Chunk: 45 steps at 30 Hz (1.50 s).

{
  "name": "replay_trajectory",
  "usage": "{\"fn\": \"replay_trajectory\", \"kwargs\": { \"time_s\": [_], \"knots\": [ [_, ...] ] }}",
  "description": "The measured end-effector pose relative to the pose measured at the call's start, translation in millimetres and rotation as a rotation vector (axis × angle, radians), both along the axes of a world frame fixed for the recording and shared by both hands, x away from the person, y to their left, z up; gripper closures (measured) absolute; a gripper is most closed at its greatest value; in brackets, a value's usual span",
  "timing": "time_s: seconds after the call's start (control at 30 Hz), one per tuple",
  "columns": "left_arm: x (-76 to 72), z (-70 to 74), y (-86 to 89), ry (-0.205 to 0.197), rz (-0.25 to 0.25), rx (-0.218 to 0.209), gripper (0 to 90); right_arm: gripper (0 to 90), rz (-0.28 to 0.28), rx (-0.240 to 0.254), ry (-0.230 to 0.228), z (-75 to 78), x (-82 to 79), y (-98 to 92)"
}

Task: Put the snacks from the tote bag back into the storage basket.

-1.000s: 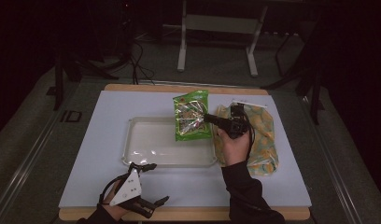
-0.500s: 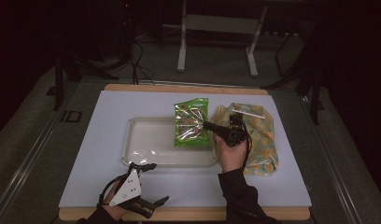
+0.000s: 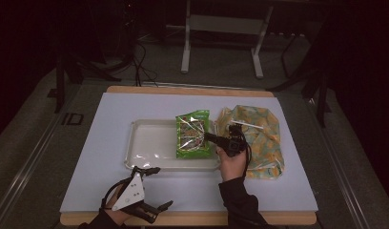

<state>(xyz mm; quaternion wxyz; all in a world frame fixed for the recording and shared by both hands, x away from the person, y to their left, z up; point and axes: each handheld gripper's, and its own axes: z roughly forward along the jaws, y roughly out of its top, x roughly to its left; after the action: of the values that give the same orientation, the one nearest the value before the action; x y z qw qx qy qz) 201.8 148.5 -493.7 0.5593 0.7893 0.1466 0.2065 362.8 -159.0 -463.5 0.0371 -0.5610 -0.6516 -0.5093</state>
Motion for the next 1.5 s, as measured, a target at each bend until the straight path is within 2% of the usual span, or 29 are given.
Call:
{"fn": "replay_trajectory", "kwargs": {
  "time_s": [0.2,0.67,1.17,1.5],
  "knots": [
    [-0.3,-0.1,-0.1,0.0,-0.001,0.002,0.4,88.9,-0.006,-0.013,-0.002,-7.4,-1.0,2.9],
    [0.0,-0.4,0.0,0.002,-0.002,0.004,0.5,88.9,0.0,-0.008,0.051,-28.7,-4.2,0.9],
    [0.4,-0.8,-0.1,0.003,-0.001,0.008,0.5,88.8,-0.001,-0.04,0.1,-45.2,-5.4,-4.8],
    [0.7,-0.5,0.9,0.002,0.002,0.008,0.5,88.7,0.013,-0.085,0.137,-51.1,-1.8,-3.8]
  ]
}}
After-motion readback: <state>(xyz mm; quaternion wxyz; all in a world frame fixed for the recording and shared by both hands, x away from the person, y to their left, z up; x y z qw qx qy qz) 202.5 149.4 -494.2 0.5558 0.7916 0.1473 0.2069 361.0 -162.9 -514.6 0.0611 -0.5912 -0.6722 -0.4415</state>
